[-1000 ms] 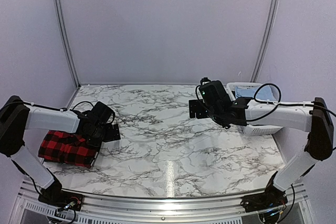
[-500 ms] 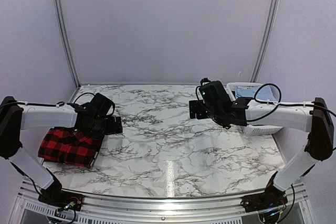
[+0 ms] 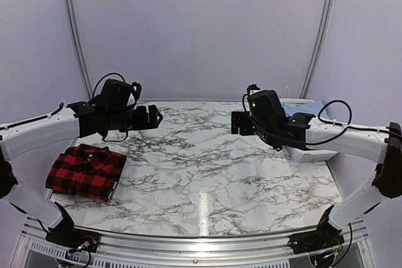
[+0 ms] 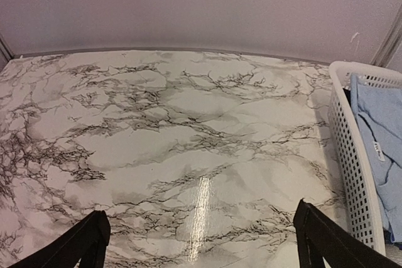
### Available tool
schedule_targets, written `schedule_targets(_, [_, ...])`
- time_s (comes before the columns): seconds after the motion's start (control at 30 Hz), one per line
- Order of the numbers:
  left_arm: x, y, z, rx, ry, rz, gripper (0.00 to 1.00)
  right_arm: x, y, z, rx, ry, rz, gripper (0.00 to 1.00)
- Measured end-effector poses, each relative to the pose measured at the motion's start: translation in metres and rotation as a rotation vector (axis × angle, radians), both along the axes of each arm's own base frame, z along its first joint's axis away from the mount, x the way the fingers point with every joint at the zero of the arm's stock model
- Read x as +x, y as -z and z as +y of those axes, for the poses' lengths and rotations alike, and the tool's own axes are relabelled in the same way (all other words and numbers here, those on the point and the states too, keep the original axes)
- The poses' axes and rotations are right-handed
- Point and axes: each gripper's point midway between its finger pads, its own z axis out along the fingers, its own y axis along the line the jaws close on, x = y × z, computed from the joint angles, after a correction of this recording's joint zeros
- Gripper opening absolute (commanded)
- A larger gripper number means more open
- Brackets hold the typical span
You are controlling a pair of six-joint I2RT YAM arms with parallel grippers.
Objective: Fold and stack the long sleeve shirts
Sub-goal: Reset both arms
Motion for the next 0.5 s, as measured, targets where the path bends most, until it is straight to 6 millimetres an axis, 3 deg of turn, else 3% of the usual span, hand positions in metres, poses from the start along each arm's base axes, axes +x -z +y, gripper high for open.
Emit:
schedule_targets(0.2, [0.006,-0.034,-0.016,-0.045,0.063,-0.079,0.99,-0.006,-0.042,-0.006,0.087,0.0,-0.087,0.99])
schedule_targets(0.5, [0.016,-0.054,-0.017,-0.016,0.067,-0.148,0.99,-0.016,-0.091,-0.019,0.173,-0.001,-0.212,0.99])
